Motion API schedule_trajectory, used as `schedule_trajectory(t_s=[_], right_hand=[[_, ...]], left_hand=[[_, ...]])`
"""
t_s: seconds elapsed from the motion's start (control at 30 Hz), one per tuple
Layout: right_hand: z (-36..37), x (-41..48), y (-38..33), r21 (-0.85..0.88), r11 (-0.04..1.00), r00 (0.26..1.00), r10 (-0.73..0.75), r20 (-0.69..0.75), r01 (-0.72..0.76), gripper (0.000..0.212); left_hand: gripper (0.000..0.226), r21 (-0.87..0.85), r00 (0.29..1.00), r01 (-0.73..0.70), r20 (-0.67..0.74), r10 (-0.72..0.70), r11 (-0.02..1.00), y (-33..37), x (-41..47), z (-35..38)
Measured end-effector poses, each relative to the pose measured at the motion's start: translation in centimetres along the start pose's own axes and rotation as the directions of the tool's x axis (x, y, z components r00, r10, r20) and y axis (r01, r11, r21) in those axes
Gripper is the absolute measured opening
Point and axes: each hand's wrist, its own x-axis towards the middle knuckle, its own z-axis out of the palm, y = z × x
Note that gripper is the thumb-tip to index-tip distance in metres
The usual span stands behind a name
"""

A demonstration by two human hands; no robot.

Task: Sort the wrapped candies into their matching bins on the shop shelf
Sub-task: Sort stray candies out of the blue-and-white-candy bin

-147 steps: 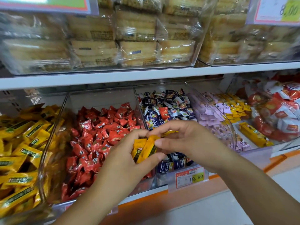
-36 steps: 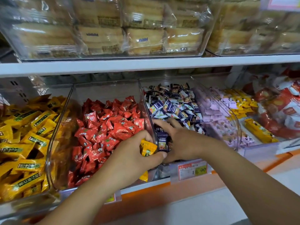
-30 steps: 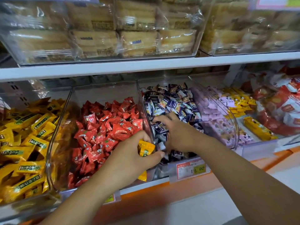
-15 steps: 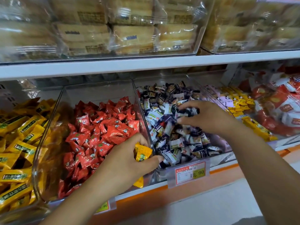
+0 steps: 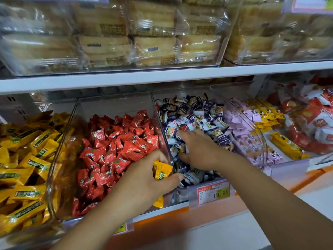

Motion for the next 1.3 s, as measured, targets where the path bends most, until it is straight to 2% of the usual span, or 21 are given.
schedule_trajectory(t_s=[0.07, 0.2, 0.33, 0.47, 0.53, 0.63, 0.77, 0.83, 0.9, 0.93, 1.0, 1.07, 1.13, 1.2, 1.3], right_hand=[[-0.5, 0.1, 0.0, 0.09, 0.996, 1.0, 0.012, 0.002, -0.012, 0.07], [-0.8, 0.0, 0.1, 0.279, 0.957, 0.997, 0.077, -0.003, -0.073, 0.055], [-1.2, -0.8, 0.9, 0.353, 0.933, 0.994, 0.094, -0.057, -0.068, 0.049], [-3.1, -2.1, 1.8, 0.615, 0.788, 0.972, 0.17, -0.162, -0.035, 0.045], [-3.8, -2.6, 2.2, 0.71, 0.704, 0.967, 0.194, -0.166, -0.02, 0.044], [-4.3, -3.1, 2.7, 0.801, 0.598, 0.974, 0.181, -0.139, 0.003, 0.06], [-5.0, -3.4, 3.0, 0.737, 0.675, 0.979, 0.172, -0.111, -0.035, 0.091], [-5.1, -3.6, 3.2, 0.695, 0.718, 0.982, 0.164, -0.098, -0.05, 0.098], [-5.3, -3.9, 3.4, 0.55, 0.834, 0.972, 0.162, -0.168, -0.044, 0.091], [-5.3, -3.9, 3.5, 0.471, 0.882, 0.96, 0.144, -0.241, -0.014, 0.081], [-5.5, -4.0, 3.1, 0.397, 0.916, 0.93, 0.089, -0.355, 0.064, 0.048], [-5.2, -3.5, 1.5, 0.387, 0.914, 0.933, 0.027, -0.359, 0.122, 0.021], [-4.0, -2.3, 0.3, 0.304, 0.945, 0.954, -0.023, -0.3, 0.118, 0.023], [-2.4, -0.4, 0.3, 0.141, 0.987, 0.971, -0.042, -0.233, 0.076, 0.03], [-1.3, 1.6, 1.8, -0.026, 0.998, 0.982, 0.05, -0.183, -0.056, 0.037]], left_hand=[[0.033, 0.009, 1.0, -0.003, -0.001, 0.003, 1.0, 0.0, 0.0, 0.0], [0.033, -0.001, 1.0, 0.005, 0.011, -0.005, 1.0, 0.0, 0.1, -0.1], [0.032, -0.005, 1.0, 0.01, 0.013, -0.01, 1.0, 0.1, 0.1, -0.1], [0.032, -0.003, 1.0, 0.024, 0.018, -0.024, 1.0, 0.4, 0.1, -0.1], [0.032, -0.003, 1.0, 0.022, 0.018, -0.022, 1.0, 0.3, 0.1, -0.1], [0.032, -0.002, 1.0, 0.014, 0.019, -0.014, 1.0, 0.3, 0.1, -0.1], [0.031, -0.001, 0.999, 0.007, 0.033, -0.007, 1.0, -0.1, 0.2, -0.2], [0.031, -0.001, 1.0, 0.004, 0.031, -0.004, 1.0, -0.1, 0.1, -0.2], [0.031, 0.006, 1.0, 0.004, 0.019, -0.004, 1.0, 0.0, 0.1, -0.1], [0.031, 0.01, 1.0, 0.004, 0.013, -0.004, 1.0, 0.1, 0.0, -0.1], [0.031, 0.014, 1.0, 0.001, 0.011, -0.001, 1.0, 0.1, 0.0, -0.1], [0.031, 0.02, 1.0, -0.008, 0.013, 0.008, 1.0, 0.1, 0.0, -0.1], [0.031, 0.007, 1.0, -0.004, 0.011, 0.004, 1.0, 0.1, 0.0, 0.0], [0.032, 0.003, 1.0, 0.001, 0.008, -0.001, 1.0, 0.1, 0.0, 0.0], [0.032, 0.005, 1.0, 0.011, 0.014, -0.011, 1.0, 0.2, -0.1, -0.1]])
